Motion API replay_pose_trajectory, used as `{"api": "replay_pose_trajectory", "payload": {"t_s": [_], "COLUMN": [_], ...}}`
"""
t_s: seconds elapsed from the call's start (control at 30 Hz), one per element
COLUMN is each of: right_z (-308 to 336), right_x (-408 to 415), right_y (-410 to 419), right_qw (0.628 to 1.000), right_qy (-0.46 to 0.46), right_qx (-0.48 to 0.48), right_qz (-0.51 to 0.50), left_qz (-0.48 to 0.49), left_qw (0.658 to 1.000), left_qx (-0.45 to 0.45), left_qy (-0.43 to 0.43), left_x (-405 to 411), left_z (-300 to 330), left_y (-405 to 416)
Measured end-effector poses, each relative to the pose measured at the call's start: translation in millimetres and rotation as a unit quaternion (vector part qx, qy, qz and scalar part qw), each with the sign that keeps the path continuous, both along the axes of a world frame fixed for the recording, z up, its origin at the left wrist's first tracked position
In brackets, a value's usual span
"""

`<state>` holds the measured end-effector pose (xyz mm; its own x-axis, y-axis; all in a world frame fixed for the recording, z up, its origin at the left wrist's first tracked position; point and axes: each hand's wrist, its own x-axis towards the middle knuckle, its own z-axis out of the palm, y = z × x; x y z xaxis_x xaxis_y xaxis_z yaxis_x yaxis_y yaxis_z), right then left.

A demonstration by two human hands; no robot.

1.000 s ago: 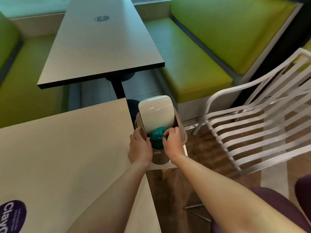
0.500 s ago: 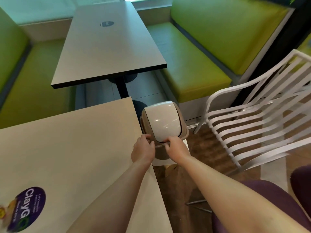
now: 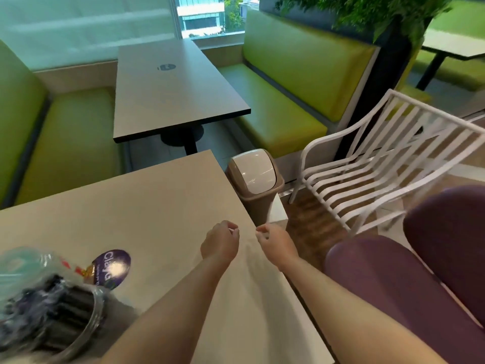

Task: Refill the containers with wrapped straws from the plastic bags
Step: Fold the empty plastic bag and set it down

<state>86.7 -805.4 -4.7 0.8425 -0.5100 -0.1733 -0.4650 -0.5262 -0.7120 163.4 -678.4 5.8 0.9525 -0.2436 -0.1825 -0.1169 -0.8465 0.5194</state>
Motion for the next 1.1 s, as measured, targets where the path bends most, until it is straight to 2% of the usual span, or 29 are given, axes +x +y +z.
{"api": "replay_pose_trajectory", "payload": {"t_s": [0.23,0.47,0.83,1.1], "right_z": [16.4,26.1,33.6,35.6], "right_x": [-65.8,-110.2,-164.2,-178.6], "right_y": [84.3,164.5,257.1,346.2], "right_qw": [1.0,0.996,0.968,0.954], "right_qy": [0.018,0.025,0.035,0.056], "right_qx": [-0.011,-0.038,-0.113,-0.103], "right_qz": [0.007,0.077,0.22,0.277], "left_qz": [-0.045,-0.062,0.029,0.068], "left_qw": [0.999,0.998,0.999,0.997], "left_qx": [-0.009,-0.01,0.025,0.036], "left_qy": [0.019,0.001,-0.008,-0.007], "left_x": [-65.7,-131.5,-210.5,-225.4], "left_z": [8.1,13.2,14.2,30.4], "left_y": [79.2,159.5,284.7,379.4]}}
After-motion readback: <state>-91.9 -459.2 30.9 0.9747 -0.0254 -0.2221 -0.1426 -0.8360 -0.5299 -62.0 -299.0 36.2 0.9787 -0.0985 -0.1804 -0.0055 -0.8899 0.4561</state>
